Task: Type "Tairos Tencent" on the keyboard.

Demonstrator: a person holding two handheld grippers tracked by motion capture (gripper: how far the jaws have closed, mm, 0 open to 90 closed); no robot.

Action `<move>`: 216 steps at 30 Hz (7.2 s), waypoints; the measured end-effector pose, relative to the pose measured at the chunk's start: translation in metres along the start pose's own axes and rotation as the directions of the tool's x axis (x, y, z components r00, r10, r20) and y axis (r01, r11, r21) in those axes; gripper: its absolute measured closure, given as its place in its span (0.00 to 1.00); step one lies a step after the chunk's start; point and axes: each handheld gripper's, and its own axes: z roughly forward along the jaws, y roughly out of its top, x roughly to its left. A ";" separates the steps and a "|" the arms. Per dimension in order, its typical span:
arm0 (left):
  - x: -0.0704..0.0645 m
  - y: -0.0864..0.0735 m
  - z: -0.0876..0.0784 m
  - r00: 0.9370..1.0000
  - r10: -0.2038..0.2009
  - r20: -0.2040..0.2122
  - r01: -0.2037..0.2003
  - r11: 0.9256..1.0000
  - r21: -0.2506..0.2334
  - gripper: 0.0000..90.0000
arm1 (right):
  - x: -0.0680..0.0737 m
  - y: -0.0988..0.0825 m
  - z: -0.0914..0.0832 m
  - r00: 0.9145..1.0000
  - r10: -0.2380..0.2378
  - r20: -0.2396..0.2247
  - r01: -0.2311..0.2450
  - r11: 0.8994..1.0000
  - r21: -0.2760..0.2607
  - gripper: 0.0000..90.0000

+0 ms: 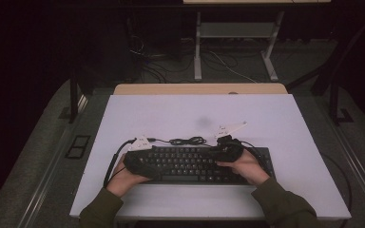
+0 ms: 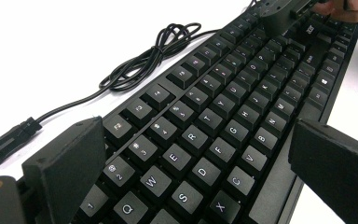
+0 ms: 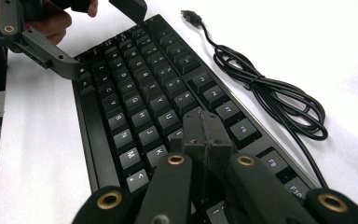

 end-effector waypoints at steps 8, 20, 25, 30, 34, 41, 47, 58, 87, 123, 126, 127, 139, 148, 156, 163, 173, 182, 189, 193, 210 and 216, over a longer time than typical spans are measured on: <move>0.000 0.000 0.000 1.000 0.002 0.000 -0.002 1.000 0.000 0.04 | -0.003 -0.004 0.004 1.000 0.007 0.005 -0.007 1.000 0.028 0.99; -0.001 0.000 0.000 1.000 0.004 0.000 -0.004 1.000 0.002 0.05 | 0.000 -0.005 0.015 1.000 -0.004 -0.003 0.004 0.998 0.064 0.99; -0.001 0.000 0.001 1.000 0.006 0.001 -0.006 1.000 0.006 0.05 | 0.001 -0.005 0.018 1.000 -0.010 -0.003 0.010 0.998 0.068 0.99; -0.001 0.000 0.001 1.000 0.007 0.002 -0.007 1.000 0.005 0.06 | 0.002 -0.005 0.021 1.000 -0.015 -0.005 0.015 0.997 0.074 0.99; -0.001 0.000 0.001 1.000 0.008 0.002 -0.008 1.000 0.006 0.06 | 0.003 -0.006 0.023 1.000 -0.016 -0.006 0.016 0.997 0.078 0.99; -0.001 0.000 0.001 1.000 0.010 0.002 -0.010 1.000 0.006 0.06 | 0.004 -0.006 0.023 1.000 -0.022 -0.001 0.022 0.997 0.080 0.99; -0.001 0.000 0.001 1.000 0.010 0.002 -0.010 1.000 0.007 0.06 | 0.003 -0.007 0.025 1.000 -0.030 0.001 0.029 0.996 0.089 0.99; -0.001 0.000 0.001 1.000 0.010 0.002 -0.010 1.000 0.008 0.06 | 0.004 -0.005 0.021 1.000 -0.028 -0.001 0.028 0.997 0.075 0.99; -0.002 0.000 0.001 1.000 0.008 0.005 -0.008 1.000 0.004 0.06 | 0.007 0.001 0.003 0.999 -0.031 0.011 0.031 0.999 -0.034 0.48; 0.014 -0.009 -0.026 1.000 0.004 0.000 -0.004 1.000 0.006 0.79 | 0.006 0.001 0.002 0.999 -0.027 0.023 0.028 0.999 -0.039 0.47; 0.014 -0.009 -0.026 1.000 0.006 0.009 -0.006 1.000 0.012 0.93 | 0.006 0.001 0.002 0.999 -0.028 0.023 0.029 0.999 -0.040 0.47; 0.014 -0.009 -0.025 1.000 0.004 0.013 -0.004 1.000 0.013 0.97 | 0.006 0.001 0.002 0.999 -0.030 0.023 0.030 0.999 -0.040 0.47; 0.012 -0.011 -0.014 0.999 0.014 0.031 -0.016 0.998 0.062 0.99 | 0.006 0.001 0.002 0.999 -0.030 0.025 0.031 0.999 -0.039 0.47; 0.011 -0.012 -0.008 0.999 0.024 0.041 -0.028 0.996 0.089 0.99 | 0.006 0.001 0.003 0.999 -0.029 0.026 0.030 0.999 -0.038 0.47; 0.012 -0.013 -0.006 0.999 0.020 0.046 -0.024 0.996 0.091 0.99 | 0.007 0.001 0.003 0.999 -0.031 0.025 0.032 0.999 -0.037 0.47; 0.012 -0.014 -0.004 0.998 0.022 0.056 -0.027 0.994 0.101 0.99 | 0.007 0.001 0.003 0.999 -0.033 0.026 0.034 0.999 -0.042 0.42; 0.012 -0.012 -0.009 0.999 0.008 0.051 -0.012 0.997 0.082 0.99 | 0.006 0.000 0.005 0.999 -0.021 0.047 0.024 0.997 -0.077 0.30; 0.011 -0.009 -0.016 0.999 0.001 0.052 -0.003 0.999 0.051 0.96 | 0.005 0.000 0.004 0.997 -0.016 0.069 0.023 0.995 -0.093 0.24; 0.007 -0.006 -0.018 1.000 -0.004 0.027 0.004 1.000 0.031 0.73 | 0.006 0.000 0.004 0.997 -0.015 0.074 0.022 0.995 -0.095 0.23; 0.006 -0.005 -0.018 0.999 0.000 0.034 -0.001 1.000 0.027 0.56 | 0.005 0.000 0.005 0.997 -0.016 0.081 0.024 0.995 -0.098 0.23; -0.005 -0.002 -0.010 0.999 0.020 0.048 -0.020 1.000 0.009 0.29 | 0.005 -0.001 0.005 0.996 -0.019 0.084 0.027 0.995 -0.093 0.23; -0.011 -0.001 -0.007 0.997 0.030 0.074 -0.031 0.999 0.013 0.34 | 0.005 -0.001 0.005 0.996 -0.019 0.085 0.027 0.996 -0.090 0.24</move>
